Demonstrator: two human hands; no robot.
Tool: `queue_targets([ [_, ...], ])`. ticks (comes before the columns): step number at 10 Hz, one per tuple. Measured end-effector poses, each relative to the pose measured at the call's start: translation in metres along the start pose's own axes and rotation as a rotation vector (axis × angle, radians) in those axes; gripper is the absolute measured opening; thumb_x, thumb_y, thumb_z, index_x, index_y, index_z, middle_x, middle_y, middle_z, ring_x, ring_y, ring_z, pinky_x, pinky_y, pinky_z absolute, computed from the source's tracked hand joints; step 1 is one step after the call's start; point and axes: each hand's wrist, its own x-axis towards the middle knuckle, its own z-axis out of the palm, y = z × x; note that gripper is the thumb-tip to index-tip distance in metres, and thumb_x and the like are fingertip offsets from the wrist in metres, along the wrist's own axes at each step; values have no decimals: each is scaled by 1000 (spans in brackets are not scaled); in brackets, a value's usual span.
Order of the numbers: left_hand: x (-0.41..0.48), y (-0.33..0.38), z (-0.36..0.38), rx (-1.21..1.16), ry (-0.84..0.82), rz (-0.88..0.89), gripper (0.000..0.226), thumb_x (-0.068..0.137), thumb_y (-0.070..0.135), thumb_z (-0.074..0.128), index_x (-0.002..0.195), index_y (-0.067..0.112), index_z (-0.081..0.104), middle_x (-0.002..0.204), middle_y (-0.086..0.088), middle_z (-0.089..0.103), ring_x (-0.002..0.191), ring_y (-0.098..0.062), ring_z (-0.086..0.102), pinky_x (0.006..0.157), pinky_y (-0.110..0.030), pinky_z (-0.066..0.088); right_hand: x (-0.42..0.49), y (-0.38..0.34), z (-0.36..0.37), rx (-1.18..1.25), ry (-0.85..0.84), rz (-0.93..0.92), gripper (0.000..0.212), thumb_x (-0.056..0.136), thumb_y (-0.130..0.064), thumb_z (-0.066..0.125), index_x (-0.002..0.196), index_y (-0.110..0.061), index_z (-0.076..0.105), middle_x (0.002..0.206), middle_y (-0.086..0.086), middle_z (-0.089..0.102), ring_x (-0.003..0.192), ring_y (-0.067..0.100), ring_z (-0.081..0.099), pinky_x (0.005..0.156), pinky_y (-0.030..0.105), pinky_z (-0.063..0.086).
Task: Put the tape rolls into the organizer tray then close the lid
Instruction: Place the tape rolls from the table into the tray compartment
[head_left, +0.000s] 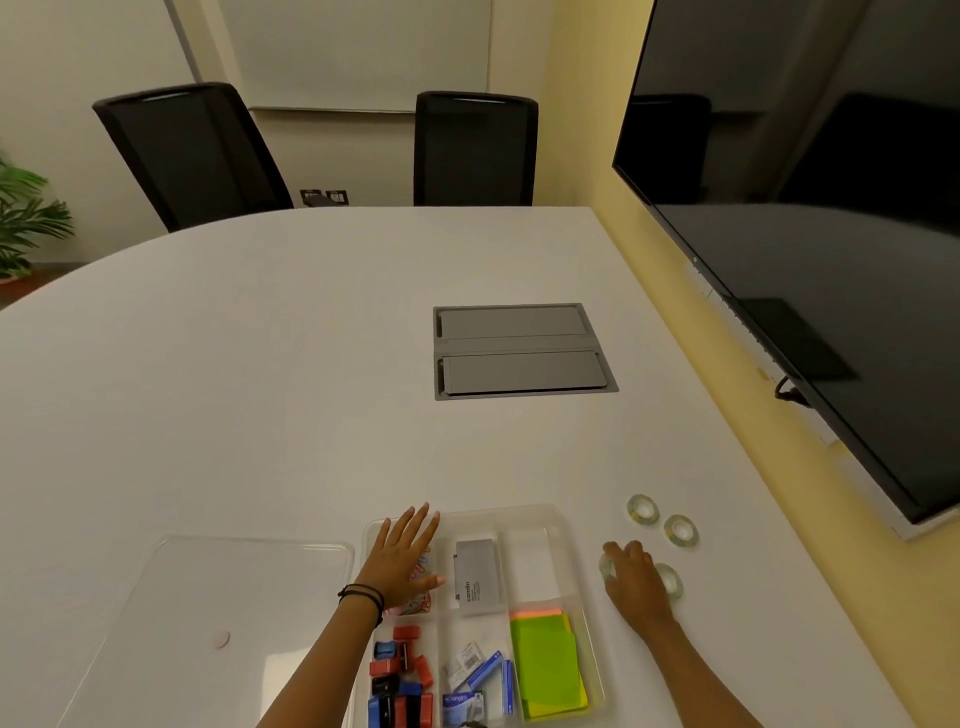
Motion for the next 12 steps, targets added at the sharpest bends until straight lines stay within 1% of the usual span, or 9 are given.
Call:
queue_targets([
  [1,0,3,-3,24,-28,-8,91,89,57,47,148,16,-9,159,-12,-13,148,-30,-8,120,-48,-4,6,-8,-11,221,34,19,46,86,-11,59,129,-12,45,120,15,46,106,30,51,85,37,49],
  [2,1,4,-5,43,-43,-13,90,90,57,46,149,16,-9,159,-13,-14,148,-30,-9,120,-48,-4,11,-27,-28,479,169,-33,42,83,-12,64,123,-16,51,117,8,47,96,21,56,78,34,50],
  [3,3,4,-6,58,-54,-16,90,90,56,47,149,18,-9,159,-12,-14,148,-29,-8,120,-48,-3,17,-47,-41,645,191,-174,40,86,-15,64,123,-22,51,115,-2,46,98,8,53,81,21,44],
  [4,3,4,-7,68,-63,-16,89,90,56,47,149,19,-9,160,-10,-14,148,-28,-8,120,-48,-2,21,-68,-45,732,125,-262,40,88,-17,62,125,-23,48,115,-6,46,102,5,52,82,9,42],
  [5,3,4,-7,69,-62,-11,88,90,54,48,149,19,-8,160,-10,-13,148,-28,-8,120,-48,-2,23,-85,-41,744,39,-274,38,88,-21,62,123,-22,49,115,-7,47,101,8,53,82,11,42],
  [6,3,5,-7,77,-59,-10,87,90,53,48,149,19,-8,160,-11,-14,148,-28,-7,120,-48,-2,22,-95,-28,680,-89,-276,36,88,-24,62,121,-21,50,114,-2,50,101,12,53,86,21,43],
  [7,3,6,-6,76,-60,-9,87,90,52,48,149,19,-8,159,-11,-14,148,-28,-8,120,-49,-3,20,-102,-12,574,-144,-233,38,89,-23,60,124,-16,47,122,7,49,106,19,54,90,27,45],
  [9,3,6,-5,62,-59,-10,88,90,51,49,149,19,-8,160,-11,-13,148,-29,-8,120,-49,-3,21,-113,4,334,-172,-180,44,90,-22,56,131,-14,42,130,12,45,117,27,49,92,33,46],
  [12,6,6,-4,46,-73,-7,88,91,48,50,149,17,-9,159,-11,-14,148,-30,-9,120,-49,-3,30,-125,10,173,-210,-179,41,91,-19,52,130,-12,41,131,13,44,118,29,46,91,35,48],
])
